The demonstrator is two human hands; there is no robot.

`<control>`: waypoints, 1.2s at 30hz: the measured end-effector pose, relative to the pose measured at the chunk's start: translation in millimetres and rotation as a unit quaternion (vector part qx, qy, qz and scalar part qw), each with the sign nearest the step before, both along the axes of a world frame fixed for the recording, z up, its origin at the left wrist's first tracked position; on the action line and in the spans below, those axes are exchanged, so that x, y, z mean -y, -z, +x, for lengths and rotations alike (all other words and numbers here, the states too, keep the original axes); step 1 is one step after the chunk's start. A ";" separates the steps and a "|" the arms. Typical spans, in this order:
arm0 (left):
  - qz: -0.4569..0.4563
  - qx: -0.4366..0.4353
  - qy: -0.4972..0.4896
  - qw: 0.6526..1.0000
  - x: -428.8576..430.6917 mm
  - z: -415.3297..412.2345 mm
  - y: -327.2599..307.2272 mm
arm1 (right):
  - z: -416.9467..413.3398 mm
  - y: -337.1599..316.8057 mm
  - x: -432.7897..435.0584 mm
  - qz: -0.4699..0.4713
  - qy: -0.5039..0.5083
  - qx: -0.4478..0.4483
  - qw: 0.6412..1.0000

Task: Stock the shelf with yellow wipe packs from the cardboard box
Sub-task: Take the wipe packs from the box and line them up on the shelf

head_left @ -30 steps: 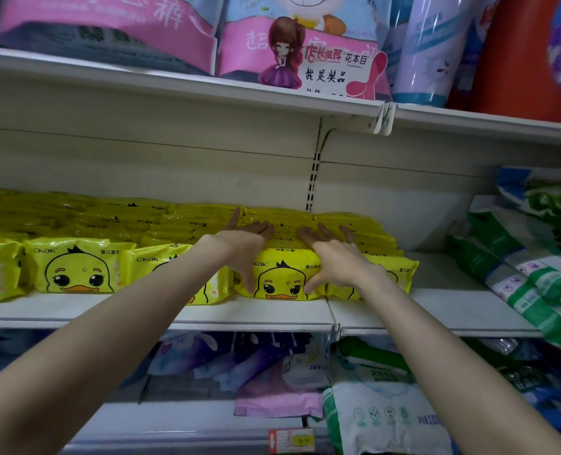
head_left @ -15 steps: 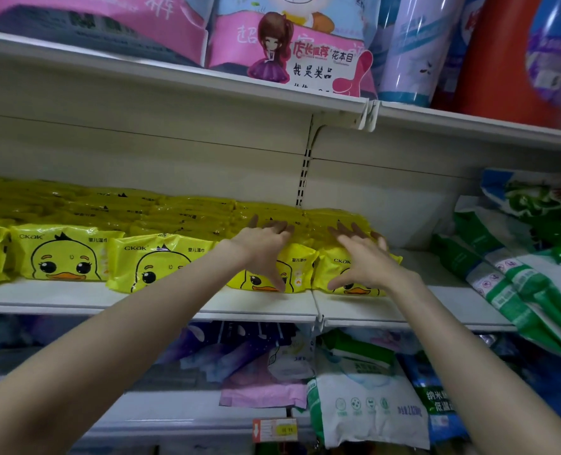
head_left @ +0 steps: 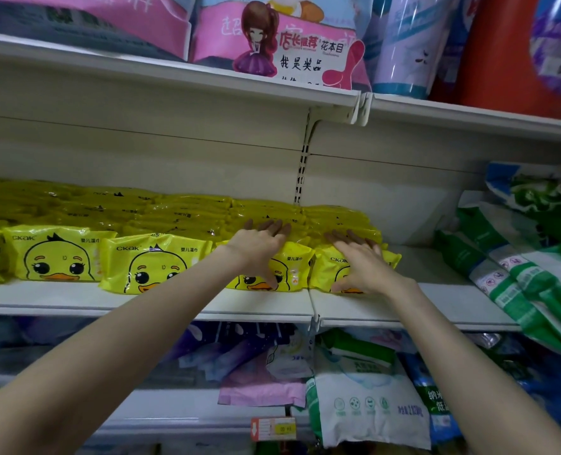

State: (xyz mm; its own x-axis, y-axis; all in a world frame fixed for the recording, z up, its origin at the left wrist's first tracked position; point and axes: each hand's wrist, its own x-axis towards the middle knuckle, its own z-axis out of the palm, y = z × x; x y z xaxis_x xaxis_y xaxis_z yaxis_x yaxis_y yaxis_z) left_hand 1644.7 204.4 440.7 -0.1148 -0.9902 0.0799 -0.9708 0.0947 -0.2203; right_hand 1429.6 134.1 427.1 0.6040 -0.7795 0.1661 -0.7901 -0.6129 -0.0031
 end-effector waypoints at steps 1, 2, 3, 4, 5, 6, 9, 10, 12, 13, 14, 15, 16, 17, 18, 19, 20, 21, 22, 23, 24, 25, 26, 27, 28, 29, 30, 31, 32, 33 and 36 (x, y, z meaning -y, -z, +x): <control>0.000 -0.001 0.000 1.000 0.1 -0.2 -0.2 | -0.5 0.5 0.7 0.001 -0.002 0.003 1.000; 0.000 -0.002 0.000 1.000 0.0 -0.4 -0.4 | -0.7 0.8 1.2 0.003 -0.004 0.006 1.000; 0.000 -0.003 0.000 1.000 -0.2 -0.6 -0.6 | -0.9 1.0 1.5 0.005 -0.006 0.007 1.000; -0.001 -0.003 -0.001 1.000 -0.2 -0.6 -0.5 | -1.0 1.2 1.7 0.006 -0.008 0.009 1.000; -0.003 -0.002 -0.001 1.000 -0.3 -0.7 -0.4 | -1.0 1.1 1.6 0.008 -0.010 0.010 1.000; -0.004 -0.001 -0.001 1.000 -0.4 -0.9 -0.2 | -1.1 1.0 1.0 0.010 -0.011 0.011 1.000; -0.005 0.000 -0.001 1.000 -1.2 -1.7 -0.8 | -1.9 -0.1 -0.7 0.013 -0.012 0.010 1.000; -0.005 -0.001 -0.002 1.000 -1.6 -2.0 -1.2 | -2.1 -0.6 -1.3 0.013 -0.013 0.008 1.000; -0.002 -0.003 -0.003 1.000 -1.9 -2.2 -1.9 | -2.5 -1.3 -2.1 0.015 -0.012 0.008 1.000; -0.001 -0.004 -0.004 1.000 -2.1 -2.2 -2.2 | -2.5 -1.7 -2.5 0.016 -0.011 0.009 1.000; 0.001 -0.003 -0.005 1.000 -2.3 -2.2 -2.3 | -2.5 -1.9 -3.0 0.015 -0.011 0.010 1.000; 0.003 0.001 -0.006 1.000 -2.9 -2.5 -3.0 | -2.6 -2.5 -4.2 0.011 -0.011 0.012 1.000; 0.005 0.005 -0.007 1.000 -3.7 -2.8 -3.8 | -2.5 -3.1 -5.5 0.007 -0.011 0.014 1.000; 0.007 0.009 -0.008 1.000 -4.8 -2.9 -5.3 | -2.5 -4.2 -7.7 0.003 -0.012 0.020 1.000; 0.008 0.009 -0.008 1.000 -6.2 -2.7 -7.0 | -2.5 -5.8 -9.7 0.000 -0.014 0.026 1.000; 0.006 0.006 -0.009 1.000 -7.8 -2.0 -9.1 | -2.6 -7.9 -12.0 -0.004 -0.016 0.034 0.999; 0.002 0.001 -0.009 1.000 -10.0 -0.2 -11.6 | -2.0 -10.4 -15.3 -0.005 -0.017 0.043 0.999; -0.002 -0.008 -0.007 1.000 -12.5 2.4 -14.2 | -1.2 -13.5 -18.7 -0.001 -0.018 0.053 0.998; -0.007 -0.017 -0.005 1.000 -15.7 6.6 -17.1 | 0.6 -16.4 -23.5 0.006 -0.018 0.067 0.998; -0.012 -0.029 -0.002 1.000 -19.6 11.4 -19.7 | 3.2 -19.3 -28.7 0.014 -0.019 0.082 0.996; -0.016 -0.043 0.000 0.999 -24.2 16.4 -22.0 | 6.4 -22.1 -34.3 0.020 -0.023 0.094 0.995; -0.020 -0.055 0.002 0.998 -30.5 22.2 -24.2 | 11.1 -24.3 -40.4 0.024 -0.027 0.102 0.994; -0.025 -0.068 0.005 0.997 -36.6 27.9 -26.4 | 16.2 -27.0 -45.2 0.027 -0.033 0.110 0.993; -0.030 -0.077 0.006 0.997 -43.5 34.6 -28.0 | 22.2 -28.1 -50.0 0.030 -0.039 0.120 0.991; -0.039 -0.086 0.005 0.996 -50.1 41.6 -29.0 | 28.5 -28.9 -53.7 0.033 -0.046 0.132 0.990; -0.047 -0.092 0.000 0.995 -56.2 49.2 -29.2 | 34.9 -29.5 -57.1 0.036 -0.055 0.143 0.987; -0.055 -0.096 -0.010 0.994 -63.7 57.5 -28.7 | 41.8 -30.0 -60.9 0.042 -0.064 0.152 0.985; -0.062 -0.100 -0.022 0.993 -70.6 65.9 -27.2 | 48.2 -30.3 -64.9 0.047 -0.072 0.159 0.984; -0.070 -0.107 -0.035 0.991 -78.7 74.6 -25.1 | 55.1 -31.4 -69.0 0.051 -0.082 0.163 0.982; -0.076 -0.117 -0.047 0.989 -86.9 82.4 -22.6 | 61.6 -31.9 -73.5 0.055 -0.091 0.172 0.979; -0.086 -0.145 -0.076 0.983 -113.7 101.9 -15.7 | 82.5 -30.1 -82.8 0.057 -0.125 0.207 0.969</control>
State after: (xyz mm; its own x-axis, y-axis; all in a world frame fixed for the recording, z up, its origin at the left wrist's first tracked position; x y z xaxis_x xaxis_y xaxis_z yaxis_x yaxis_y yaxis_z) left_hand 1746.7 318.1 456.5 0.0862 -0.9631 0.2549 -0.9952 -0.0712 0.0675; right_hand 1512.1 216.9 457.2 0.6771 -0.6445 0.3552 -0.5331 -0.7623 -0.3670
